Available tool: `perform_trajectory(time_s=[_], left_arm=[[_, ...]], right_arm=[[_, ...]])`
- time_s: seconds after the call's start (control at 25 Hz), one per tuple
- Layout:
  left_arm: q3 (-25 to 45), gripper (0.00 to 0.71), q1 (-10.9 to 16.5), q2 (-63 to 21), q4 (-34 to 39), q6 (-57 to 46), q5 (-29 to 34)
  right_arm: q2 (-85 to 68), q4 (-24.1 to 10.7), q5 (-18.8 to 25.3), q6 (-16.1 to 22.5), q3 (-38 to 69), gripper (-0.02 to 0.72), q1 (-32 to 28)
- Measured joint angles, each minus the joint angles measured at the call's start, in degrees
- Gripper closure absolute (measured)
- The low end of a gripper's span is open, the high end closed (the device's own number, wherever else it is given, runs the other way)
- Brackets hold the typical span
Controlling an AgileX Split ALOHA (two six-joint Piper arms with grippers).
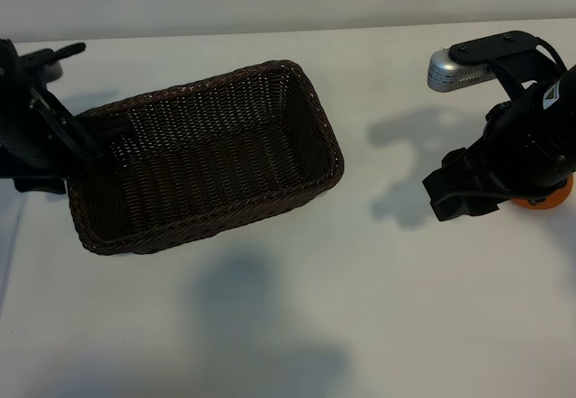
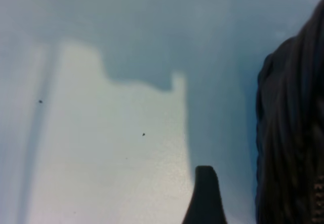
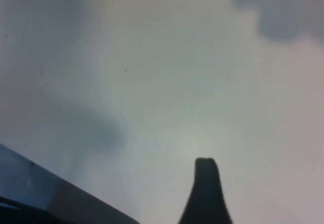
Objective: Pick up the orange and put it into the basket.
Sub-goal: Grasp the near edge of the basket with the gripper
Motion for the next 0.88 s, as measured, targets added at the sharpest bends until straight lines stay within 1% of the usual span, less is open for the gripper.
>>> perform_trajectory(time_s=[0.52,0.68,0.72,0.8,0.88], left_arm=[[0.0,0.143,0.0,7.26,-3.82,3.08,-2.57],[0.0,0.144,0.0,7.58,-4.47,3.54,-2.95],[0.0,0.152,0.0,7.58,-4.55,3.58,-3.14],[0.0,0.196,0.0,7.58,-4.84,3.65,-3.33],[0.0,0.288,0.06,7.58,-4.88,3.65,-3.34]], right_arm=[[0.0,0.04,0.0,-0.04,0.0,0.177,0.0],[0.0,0.04,0.0,-0.16,0.0,0.177,0.0],[0.0,0.04,0.0,-0.16,0.0,0.177,0.0],[0.0,0.04,0.0,-0.16,0.0,0.177,0.0],[0.0,0.04,0.0,-0.16,0.0,0.177,0.0]])
